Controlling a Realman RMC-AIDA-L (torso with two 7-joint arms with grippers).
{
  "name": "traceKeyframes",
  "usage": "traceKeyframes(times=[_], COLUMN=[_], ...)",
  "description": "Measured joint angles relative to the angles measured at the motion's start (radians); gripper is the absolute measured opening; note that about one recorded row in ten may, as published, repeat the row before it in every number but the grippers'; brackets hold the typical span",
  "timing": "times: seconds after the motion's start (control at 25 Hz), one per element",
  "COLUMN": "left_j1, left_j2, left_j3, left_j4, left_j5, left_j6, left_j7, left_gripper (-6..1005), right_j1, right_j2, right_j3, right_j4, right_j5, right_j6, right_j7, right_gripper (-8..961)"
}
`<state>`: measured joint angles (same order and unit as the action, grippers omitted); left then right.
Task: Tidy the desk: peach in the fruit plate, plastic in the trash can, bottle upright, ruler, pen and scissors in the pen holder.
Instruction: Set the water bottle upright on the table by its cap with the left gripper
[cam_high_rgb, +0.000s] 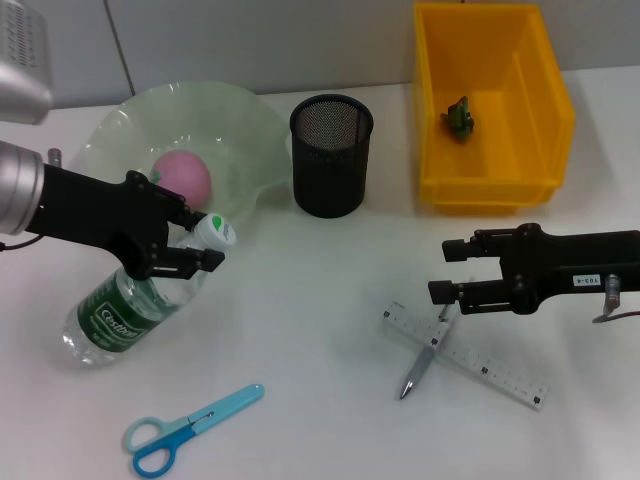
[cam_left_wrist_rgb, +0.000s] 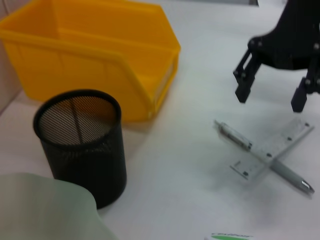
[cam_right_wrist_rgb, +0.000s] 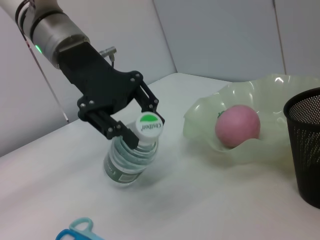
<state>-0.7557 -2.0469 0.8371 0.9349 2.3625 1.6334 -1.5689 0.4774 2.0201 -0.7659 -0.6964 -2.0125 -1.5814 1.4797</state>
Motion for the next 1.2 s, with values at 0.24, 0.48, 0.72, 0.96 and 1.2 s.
traceKeyframes(times=[0.24, 0.48, 0.72, 0.96, 1.2], left_j1=[0.028, 0.042, 0.058, 0.089, 0.108], left_j2=[0.019, 0.022, 0.028, 0.043, 0.053], left_j3=[-0.018, -0.045, -0.072, -0.079, -0.079], left_j4=[-0.007, -0.008, -0.008, -0.01, -0.01], left_j5=[-0.064, -0.076, -0.11, -0.175, -0.21], left_j6=[0.006, 0.007, 0.019, 0.031, 0.039], left_j7=[0.0, -0.001, 0.0, 0.0, 0.0], left_gripper=[443, 441, 440, 439, 438], right_j1=[0.0, 0.0, 0.0, 0.002, 0.003], right_j2=[0.001, 0.004, 0.005, 0.005, 0.005], right_j3=[0.0, -0.001, -0.004, -0.022, -0.028], right_j4=[0.0, 0.0, 0.0, 0.0, 0.009], right_j5=[0.0, 0.0, 0.0, 0.0, 0.0], right_j6=[-0.002, -0.009, -0.011, -0.012, -0.012], right_j7=[0.007, 0.004, 0.0, -0.001, -0.002], right_gripper=[722, 721, 721, 722, 721])
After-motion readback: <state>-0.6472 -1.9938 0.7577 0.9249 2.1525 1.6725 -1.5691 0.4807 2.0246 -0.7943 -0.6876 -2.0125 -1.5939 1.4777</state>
